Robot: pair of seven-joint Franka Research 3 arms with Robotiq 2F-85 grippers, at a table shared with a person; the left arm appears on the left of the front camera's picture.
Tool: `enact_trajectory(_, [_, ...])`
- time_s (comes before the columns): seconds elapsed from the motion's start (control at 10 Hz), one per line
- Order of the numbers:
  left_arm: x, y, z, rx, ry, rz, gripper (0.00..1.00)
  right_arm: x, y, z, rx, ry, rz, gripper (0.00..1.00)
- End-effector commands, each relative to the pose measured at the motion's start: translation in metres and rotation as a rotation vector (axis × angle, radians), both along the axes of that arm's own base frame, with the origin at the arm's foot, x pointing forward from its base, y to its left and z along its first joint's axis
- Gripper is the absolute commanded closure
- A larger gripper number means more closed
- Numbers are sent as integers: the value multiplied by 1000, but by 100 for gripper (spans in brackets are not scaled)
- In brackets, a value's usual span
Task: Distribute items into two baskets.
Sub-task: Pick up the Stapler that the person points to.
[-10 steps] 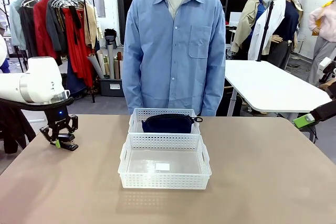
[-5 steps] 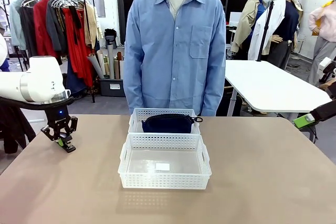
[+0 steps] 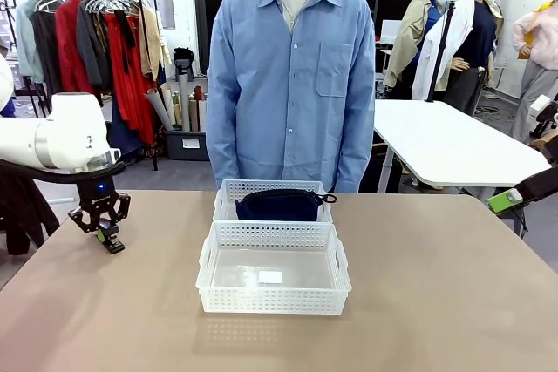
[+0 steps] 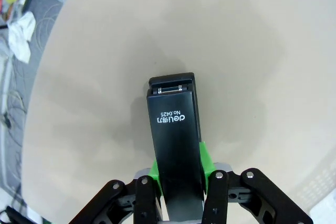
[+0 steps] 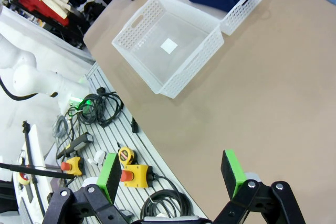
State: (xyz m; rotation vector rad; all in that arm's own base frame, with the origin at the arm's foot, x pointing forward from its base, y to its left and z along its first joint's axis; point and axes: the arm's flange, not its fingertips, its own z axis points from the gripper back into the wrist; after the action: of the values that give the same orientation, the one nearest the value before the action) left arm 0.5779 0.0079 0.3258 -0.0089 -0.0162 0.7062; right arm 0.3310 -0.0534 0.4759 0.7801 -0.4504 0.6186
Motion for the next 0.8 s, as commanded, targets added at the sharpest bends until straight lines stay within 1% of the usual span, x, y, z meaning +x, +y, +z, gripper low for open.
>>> enact_trajectory(0.0, [-24, 2, 30, 29, -57, -212, 100, 0, 2, 1, -7, -2, -1, 0])
enact_trajectory(0.1, [-38, 4, 49, 7, -78, -285, 100, 0, 2, 1, -7, -2, -1, 0])
enact_trajectory(0.2, [-56, 8, 71, -14, -118, -380, 100, 0, 2, 1, -7, -2, -1, 0])
enact_trajectory(0.4, [-93, 18, 109, -53, -164, -591, 100, 0, 2, 1, -7, -2, -1, 0])
enact_trajectory(0.5, [-107, 26, 127, -54, -181, -663, 100, 0, 2, 1, -7, -2, -1, 0])
enact_trajectory(0.7, [-134, 28, 161, -24, -220, -754, 100, 0, 2, 1, -7, -2, -1, 0])
